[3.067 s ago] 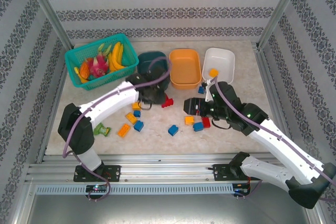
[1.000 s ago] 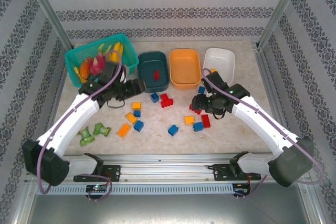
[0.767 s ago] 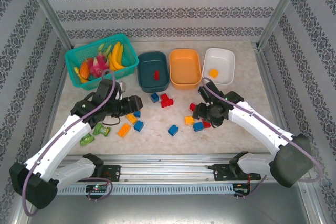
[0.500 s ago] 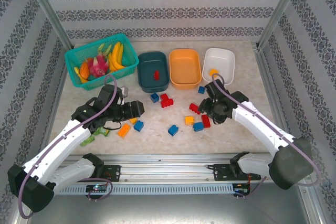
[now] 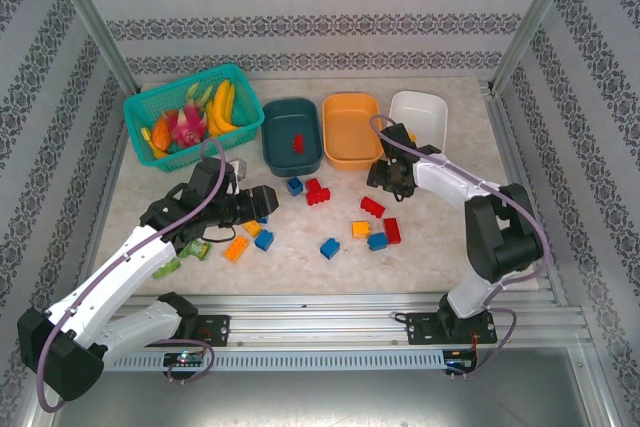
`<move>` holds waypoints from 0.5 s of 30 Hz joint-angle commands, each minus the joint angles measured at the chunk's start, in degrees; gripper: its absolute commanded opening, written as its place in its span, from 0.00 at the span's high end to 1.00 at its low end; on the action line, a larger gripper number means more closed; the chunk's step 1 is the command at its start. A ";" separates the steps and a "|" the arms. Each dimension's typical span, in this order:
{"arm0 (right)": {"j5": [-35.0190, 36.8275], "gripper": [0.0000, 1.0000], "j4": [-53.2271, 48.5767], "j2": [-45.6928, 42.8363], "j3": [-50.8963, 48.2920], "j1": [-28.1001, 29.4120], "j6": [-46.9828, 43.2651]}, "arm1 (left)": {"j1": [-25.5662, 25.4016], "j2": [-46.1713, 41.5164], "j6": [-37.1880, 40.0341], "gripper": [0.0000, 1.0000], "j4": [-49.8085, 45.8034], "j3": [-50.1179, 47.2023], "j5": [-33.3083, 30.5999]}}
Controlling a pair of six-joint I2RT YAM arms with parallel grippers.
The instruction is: Sort the legos into containers by color
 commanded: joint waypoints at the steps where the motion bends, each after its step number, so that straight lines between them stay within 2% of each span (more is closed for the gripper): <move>1: -0.08 0.39 3.36 3.17 2.45 -1.54 -2.95 | -0.98 -0.70 -0.22 0.29 0.16 1.66 -1.70; 15: 1.31 0.48 4.36 12.16 8.58 -2.41 -2.96 | -1.07 -3.67 -1.21 0.25 6.22 -0.37 -3.51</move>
